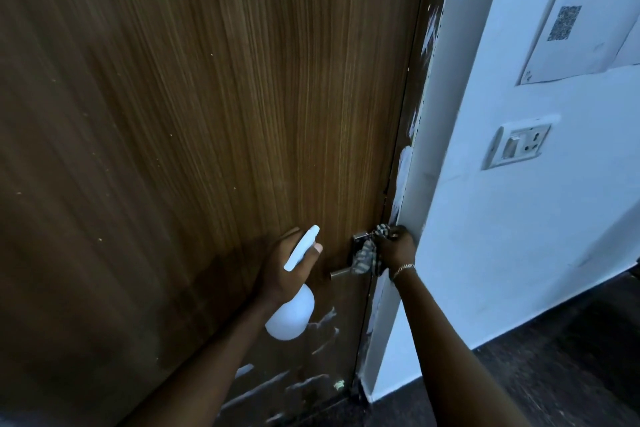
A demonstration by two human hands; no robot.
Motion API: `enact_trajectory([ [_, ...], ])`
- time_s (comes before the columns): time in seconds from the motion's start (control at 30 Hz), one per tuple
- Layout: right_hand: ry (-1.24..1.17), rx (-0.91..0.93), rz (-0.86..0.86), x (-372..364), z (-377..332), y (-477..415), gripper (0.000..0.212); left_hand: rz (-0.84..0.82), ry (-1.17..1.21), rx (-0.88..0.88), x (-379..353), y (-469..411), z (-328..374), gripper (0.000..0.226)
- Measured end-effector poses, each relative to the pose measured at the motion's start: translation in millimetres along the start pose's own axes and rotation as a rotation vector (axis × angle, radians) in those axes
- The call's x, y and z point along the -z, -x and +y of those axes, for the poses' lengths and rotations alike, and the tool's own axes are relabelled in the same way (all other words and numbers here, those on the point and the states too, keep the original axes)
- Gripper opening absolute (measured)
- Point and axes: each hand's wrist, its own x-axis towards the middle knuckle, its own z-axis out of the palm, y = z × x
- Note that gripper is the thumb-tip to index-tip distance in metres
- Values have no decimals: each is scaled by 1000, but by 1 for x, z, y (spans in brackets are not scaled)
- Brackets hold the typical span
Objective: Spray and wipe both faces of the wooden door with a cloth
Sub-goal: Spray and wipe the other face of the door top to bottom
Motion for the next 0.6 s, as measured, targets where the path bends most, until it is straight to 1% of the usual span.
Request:
enact_trajectory([
  [0.03,-18,24,-8,3,8,6,18,1,6,8,0,1,2,17],
  [0.1,-4,75,-20,7,27,15,28,18,-10,-18,-2,6,5,10],
  [0.17,28,116,-13,10,37,18,35,23,-6,-39,-2,10,5,12],
  [0.27,85,137,-11,15,30,17,35,6,16,-17,-2,11,4,19],
  [0.33,120,159,-18,14,29,17,39,6,18,-14,-2,12,4,14],
  [0.4,188,169,-5,11,41,16,41,24,-19,-62,-2,13,2,14],
  [0.5,198,187,15,-6,95,-1,37,47,-38,-67,0,19,-3,23],
  [0.57,250,220,10,-15,98,18,36,54,-73,-74,2,24,-10,23],
  [0.6,240,209,8,-20,95,31,33,51,-87,-73,2,28,-15,22],
])
